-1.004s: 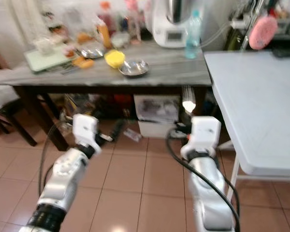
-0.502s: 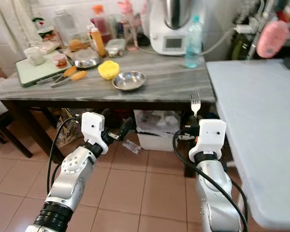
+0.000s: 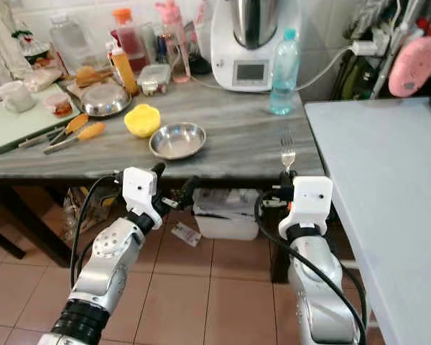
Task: Setting the table
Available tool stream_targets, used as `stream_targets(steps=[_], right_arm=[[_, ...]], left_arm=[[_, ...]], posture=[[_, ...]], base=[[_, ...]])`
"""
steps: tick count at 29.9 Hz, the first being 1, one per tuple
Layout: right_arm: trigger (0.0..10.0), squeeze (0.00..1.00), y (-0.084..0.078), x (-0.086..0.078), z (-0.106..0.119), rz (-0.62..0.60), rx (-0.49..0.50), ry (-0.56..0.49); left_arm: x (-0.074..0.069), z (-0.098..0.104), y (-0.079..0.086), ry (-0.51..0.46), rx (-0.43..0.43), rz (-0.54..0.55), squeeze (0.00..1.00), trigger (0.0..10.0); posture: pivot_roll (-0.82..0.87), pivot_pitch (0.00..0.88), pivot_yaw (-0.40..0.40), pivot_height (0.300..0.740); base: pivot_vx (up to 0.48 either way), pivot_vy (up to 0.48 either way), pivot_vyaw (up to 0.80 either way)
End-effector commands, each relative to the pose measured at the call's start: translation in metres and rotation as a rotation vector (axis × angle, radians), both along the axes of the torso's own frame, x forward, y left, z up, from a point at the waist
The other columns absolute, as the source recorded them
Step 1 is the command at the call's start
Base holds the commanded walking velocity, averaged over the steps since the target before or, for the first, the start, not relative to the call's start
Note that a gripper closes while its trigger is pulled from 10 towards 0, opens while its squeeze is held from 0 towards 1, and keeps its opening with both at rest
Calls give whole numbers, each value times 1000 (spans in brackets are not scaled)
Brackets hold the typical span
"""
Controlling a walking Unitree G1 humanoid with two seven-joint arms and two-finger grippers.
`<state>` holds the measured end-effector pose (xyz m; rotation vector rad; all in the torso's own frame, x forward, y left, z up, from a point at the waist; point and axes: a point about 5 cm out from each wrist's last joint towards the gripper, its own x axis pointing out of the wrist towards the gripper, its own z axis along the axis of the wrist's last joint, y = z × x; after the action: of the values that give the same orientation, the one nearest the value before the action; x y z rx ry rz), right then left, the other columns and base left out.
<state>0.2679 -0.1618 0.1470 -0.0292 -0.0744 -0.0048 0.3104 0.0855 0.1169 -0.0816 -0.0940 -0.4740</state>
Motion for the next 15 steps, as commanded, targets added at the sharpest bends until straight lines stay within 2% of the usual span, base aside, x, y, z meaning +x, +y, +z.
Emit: stream_targets(steps=[1, 15], right_arm=[[10000, 0, 8, 2, 4, 29, 12, -20], [10000, 0, 8, 1, 3, 21, 14, -19]], left_arm=[[3, 1, 10, -6, 22, 25, 0, 10000], [5, 2, 10, -3, 29, 27, 0, 10000]], posture=[[-176, 0, 79, 740], [-180, 0, 85, 740]], base=[[480, 0, 0], [480, 0, 0]])
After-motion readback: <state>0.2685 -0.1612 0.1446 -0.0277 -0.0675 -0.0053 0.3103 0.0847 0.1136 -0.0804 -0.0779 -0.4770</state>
